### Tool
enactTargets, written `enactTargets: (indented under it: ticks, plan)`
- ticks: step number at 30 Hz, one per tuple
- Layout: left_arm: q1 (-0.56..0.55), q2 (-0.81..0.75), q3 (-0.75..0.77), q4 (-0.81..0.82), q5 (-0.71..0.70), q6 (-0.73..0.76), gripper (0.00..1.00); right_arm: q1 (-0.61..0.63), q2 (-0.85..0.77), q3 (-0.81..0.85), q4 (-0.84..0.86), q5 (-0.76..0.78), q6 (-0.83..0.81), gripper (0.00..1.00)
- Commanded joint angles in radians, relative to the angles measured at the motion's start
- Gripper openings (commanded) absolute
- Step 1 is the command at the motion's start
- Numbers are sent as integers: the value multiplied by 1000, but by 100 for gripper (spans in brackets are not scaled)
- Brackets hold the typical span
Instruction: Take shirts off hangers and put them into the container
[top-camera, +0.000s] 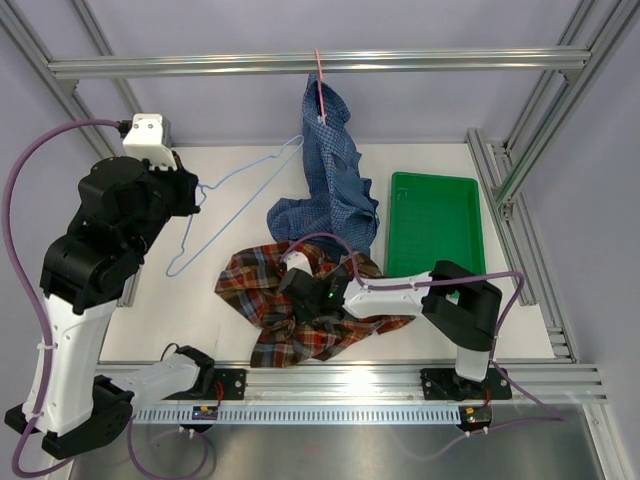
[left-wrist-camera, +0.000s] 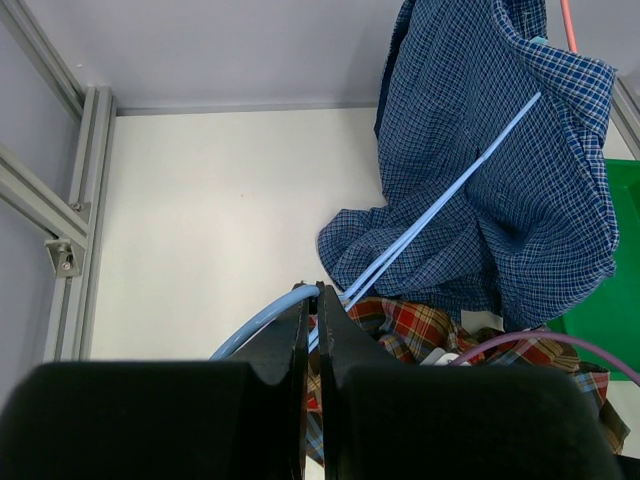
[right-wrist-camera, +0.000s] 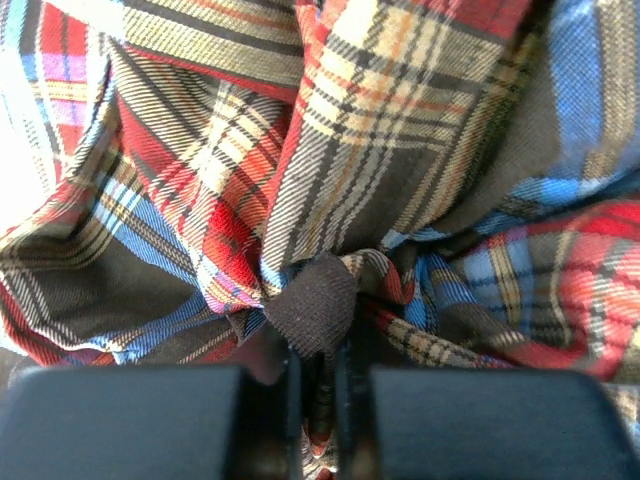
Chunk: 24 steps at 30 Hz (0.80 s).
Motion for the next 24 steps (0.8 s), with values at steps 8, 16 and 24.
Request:
enactTargets:
  ticks: [8,16,24]
  plan:
    - [0,-22,-15,56,-16,-1,0,111,-277,163,-387,355,-42,0]
    - [0,-12,-45,79,0,-12,0,217,-581,548,-680,439,-145,0]
    - [2,-10,-45,83,17,-21,0,235,-757,754,-737,705,-281,0]
